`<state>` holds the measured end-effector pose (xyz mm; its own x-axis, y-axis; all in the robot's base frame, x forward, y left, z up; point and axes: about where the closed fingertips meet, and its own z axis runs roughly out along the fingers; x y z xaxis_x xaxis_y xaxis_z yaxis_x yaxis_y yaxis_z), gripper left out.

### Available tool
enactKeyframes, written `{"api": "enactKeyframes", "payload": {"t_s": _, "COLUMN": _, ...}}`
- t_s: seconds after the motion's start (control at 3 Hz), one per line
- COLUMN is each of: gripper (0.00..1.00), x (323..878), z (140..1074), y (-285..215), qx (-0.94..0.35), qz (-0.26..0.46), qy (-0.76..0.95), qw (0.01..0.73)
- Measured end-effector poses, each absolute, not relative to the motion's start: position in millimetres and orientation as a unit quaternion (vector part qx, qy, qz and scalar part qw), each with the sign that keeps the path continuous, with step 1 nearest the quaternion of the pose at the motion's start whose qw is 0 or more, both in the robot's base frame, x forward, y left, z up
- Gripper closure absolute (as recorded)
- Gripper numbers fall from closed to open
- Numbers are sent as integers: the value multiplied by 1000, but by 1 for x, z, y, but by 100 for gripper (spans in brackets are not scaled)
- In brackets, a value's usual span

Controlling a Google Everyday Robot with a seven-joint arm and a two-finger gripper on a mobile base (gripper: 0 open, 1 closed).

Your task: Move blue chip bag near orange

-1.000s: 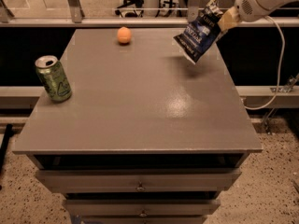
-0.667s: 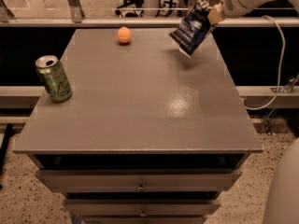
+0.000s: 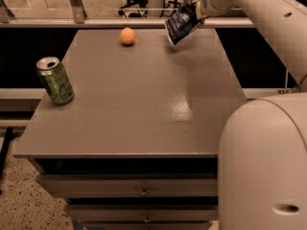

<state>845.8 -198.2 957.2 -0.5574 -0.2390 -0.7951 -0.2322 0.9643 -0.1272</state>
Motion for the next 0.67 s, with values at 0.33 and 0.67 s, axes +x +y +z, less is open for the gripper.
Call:
{"api": "enactKeyframes", "payload": {"t_s": 0.33, "gripper": 100, "x": 863, "z": 945, "y": -179, "qx": -105, "qz": 7, "qy": 885, "qw": 454}}
{"api": "enactKeyframes", "payload": {"t_s": 0.67, "gripper": 100, "x": 871, "z": 924, "y": -149, "qx": -94, "qz": 34, "qy": 890, "qw": 446}}
